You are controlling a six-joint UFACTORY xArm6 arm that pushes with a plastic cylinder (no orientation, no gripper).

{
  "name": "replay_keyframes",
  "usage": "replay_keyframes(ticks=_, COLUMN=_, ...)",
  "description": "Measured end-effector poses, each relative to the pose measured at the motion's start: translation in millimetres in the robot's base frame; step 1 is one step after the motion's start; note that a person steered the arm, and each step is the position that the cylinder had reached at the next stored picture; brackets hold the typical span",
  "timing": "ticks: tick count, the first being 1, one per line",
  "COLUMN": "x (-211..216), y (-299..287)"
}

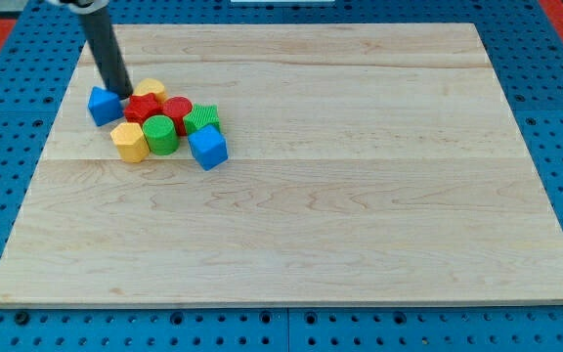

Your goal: Move the blue triangle to the bottom left side of the yellow hexagon

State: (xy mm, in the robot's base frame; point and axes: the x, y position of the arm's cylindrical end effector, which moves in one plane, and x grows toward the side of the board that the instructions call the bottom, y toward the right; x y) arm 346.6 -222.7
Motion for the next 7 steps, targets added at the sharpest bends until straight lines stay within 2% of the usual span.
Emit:
replay_keyframes(ticks=2, x=1.6, y=-31.1)
replay_keyframes(ticks=4, x=77.2, y=-42.0)
replay_keyframes(ticks=5, x=103.9, y=-43.0)
replay_keyframes(ticks=6, x=123.3, y=-73.1)
replay_keyframes(ticks=7, x=142.0, y=-68.8)
